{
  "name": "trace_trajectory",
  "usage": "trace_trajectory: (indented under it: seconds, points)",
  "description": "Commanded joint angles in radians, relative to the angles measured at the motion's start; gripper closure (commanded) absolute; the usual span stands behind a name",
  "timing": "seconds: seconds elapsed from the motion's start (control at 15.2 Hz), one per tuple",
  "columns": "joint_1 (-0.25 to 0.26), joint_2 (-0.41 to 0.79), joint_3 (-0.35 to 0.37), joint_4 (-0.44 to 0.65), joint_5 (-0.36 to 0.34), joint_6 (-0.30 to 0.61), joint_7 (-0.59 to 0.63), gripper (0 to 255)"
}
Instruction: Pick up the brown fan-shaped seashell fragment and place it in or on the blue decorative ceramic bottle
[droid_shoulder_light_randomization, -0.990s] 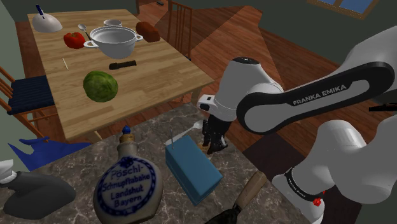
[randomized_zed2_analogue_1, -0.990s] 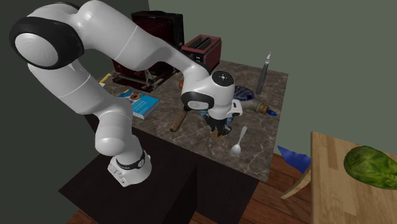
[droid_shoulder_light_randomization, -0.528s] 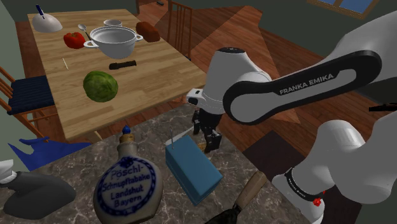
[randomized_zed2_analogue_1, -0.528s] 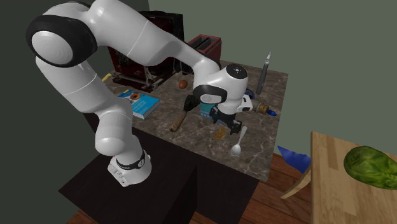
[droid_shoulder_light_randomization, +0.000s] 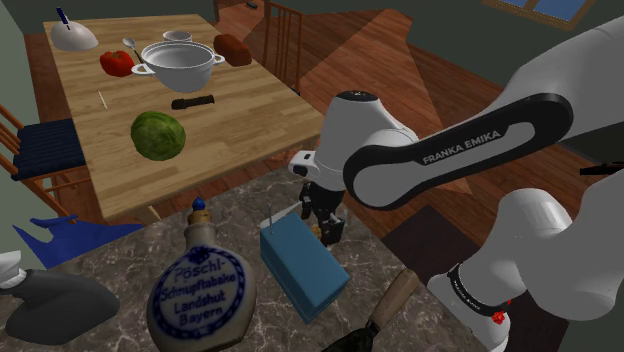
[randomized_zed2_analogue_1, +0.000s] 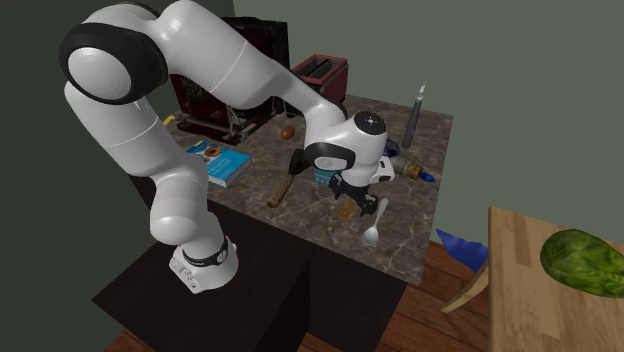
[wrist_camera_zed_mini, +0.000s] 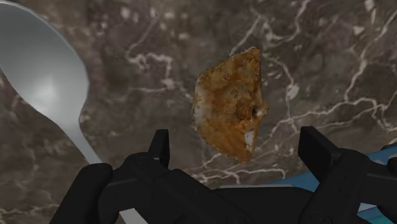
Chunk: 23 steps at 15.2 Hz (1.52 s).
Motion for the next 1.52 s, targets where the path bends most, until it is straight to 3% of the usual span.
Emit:
trace_trajectory:
  seconds: [0.0,0.2,0.26,0.86,1.45]
  points:
    - [0.000,0.001,0.000,0.000,0.001,0.002,0.000,0]
    - [0.000,0.001,0.000,0.000,0.001,0.001,0.000,0]
    - [0.000,0.001,0.000,0.000,0.001,0.001,0.000,255]
    - [0.000,0.001,0.000,0.000,0.001,0.002,0.000,255]
    - [-0.012,-0.083,0.004,0.052,-0.038,-0.131,0.046,255]
